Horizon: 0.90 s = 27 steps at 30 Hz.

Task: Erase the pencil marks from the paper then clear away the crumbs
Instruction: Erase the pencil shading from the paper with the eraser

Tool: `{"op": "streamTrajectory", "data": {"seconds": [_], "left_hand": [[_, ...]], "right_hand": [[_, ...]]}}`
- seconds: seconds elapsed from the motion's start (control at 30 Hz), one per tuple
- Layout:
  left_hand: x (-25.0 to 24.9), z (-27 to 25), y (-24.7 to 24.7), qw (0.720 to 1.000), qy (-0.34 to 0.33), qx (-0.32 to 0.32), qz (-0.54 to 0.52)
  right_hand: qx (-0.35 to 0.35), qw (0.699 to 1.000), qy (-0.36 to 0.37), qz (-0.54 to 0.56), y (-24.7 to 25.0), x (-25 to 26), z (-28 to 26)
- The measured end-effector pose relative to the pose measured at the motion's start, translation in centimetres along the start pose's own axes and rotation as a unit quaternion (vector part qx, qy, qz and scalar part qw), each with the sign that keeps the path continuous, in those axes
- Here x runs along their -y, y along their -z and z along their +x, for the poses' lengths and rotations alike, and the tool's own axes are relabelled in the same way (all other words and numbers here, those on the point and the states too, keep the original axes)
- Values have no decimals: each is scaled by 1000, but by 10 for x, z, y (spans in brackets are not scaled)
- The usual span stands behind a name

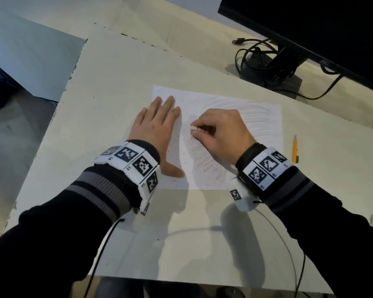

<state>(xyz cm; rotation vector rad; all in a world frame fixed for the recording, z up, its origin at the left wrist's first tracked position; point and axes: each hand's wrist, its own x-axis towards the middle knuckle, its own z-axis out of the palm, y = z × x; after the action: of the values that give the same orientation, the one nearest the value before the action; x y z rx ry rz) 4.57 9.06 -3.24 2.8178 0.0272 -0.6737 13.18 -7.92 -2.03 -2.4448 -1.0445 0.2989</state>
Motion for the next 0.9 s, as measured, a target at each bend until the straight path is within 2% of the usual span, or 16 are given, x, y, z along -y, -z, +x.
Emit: {"op": "streamTrajectory", "data": {"seconds": [0.13, 0.3, 0.4, 0.47, 0.6, 0.7, 0.77, 0.9], "left_hand": [[-1, 1, -1, 1000, 4, 1, 8], [0, 1, -1, 1000, 4, 4, 17], [-1, 1, -1, 1000, 0, 9, 14], [-1, 1, -1, 1000, 0, 11, 14], [-1, 2, 0, 1000, 4, 11, 13], [-1, 3, -1, 1000, 2, 9, 16], [0, 3, -3, 1000, -1, 5, 11], [0, 2, -2, 1000, -1, -1, 0]], "right_hand": [[74, 997, 27, 16, 0, 7, -9], [18, 1000, -9, -4, 2, -2, 10], [55, 998, 15, 15, -2, 8, -6], [69, 998, 5, 11, 2, 7, -1], [7, 1000, -16, -8, 5, -1, 18], [40, 999, 21, -1, 0, 8, 3], [57, 998, 15, 1, 3, 7, 6], [16, 999, -17, -27, 5, -1, 21]]}}
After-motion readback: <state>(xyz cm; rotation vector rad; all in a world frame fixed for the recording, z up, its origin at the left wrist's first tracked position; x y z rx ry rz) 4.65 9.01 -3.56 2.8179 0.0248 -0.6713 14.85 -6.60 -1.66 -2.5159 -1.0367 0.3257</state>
